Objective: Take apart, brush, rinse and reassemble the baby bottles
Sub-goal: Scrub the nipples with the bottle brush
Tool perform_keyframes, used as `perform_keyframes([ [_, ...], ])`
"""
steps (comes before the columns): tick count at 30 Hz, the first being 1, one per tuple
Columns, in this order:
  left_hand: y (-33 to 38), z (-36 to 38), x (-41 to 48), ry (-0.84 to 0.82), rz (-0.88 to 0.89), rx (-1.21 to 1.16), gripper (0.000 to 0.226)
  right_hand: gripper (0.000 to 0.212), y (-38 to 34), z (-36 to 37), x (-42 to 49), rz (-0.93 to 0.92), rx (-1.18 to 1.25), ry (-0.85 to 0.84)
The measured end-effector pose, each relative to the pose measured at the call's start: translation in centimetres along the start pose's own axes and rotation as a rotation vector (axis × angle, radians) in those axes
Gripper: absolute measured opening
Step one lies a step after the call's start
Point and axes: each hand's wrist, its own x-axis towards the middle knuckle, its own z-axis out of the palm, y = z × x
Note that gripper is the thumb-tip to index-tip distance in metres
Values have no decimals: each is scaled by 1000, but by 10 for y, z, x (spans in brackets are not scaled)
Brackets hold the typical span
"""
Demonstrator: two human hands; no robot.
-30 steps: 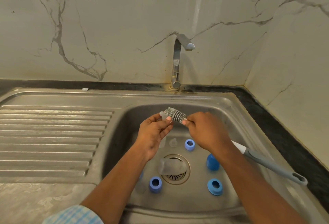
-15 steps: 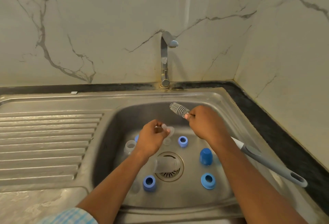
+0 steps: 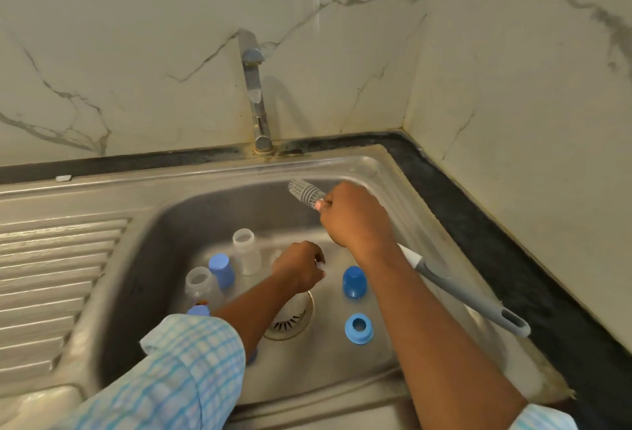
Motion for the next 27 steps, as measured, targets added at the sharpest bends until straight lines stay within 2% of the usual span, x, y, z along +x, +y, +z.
perform_keyframes([
  [6,4,20,10,-33,-1,192,20,30,-3,1,0,-27,8,-25],
  [10,2,3,8,-9,-24,94,39,29,-5,0,-2,-31,1,-26],
  [14,-6,-47,-13,44,-1,-108,29,28,-7,0,-2,-46,-2,-72],
  [17,-28,-90,-48,105,-4,-151,17,26,-10,5,-3,-94,-16,-166],
  [20,-65,-115,-79,164,-81,-182,9,26,-12,8,-6,-124,-31,-249],
  [24,-99,-118,-105,64,-202,-17,19,20,-16,12,-12,-162,-101,-304],
  [27,-96,-107,-109,-63,-242,134,6,25,-18,13,-14,-178,-133,-336],
])
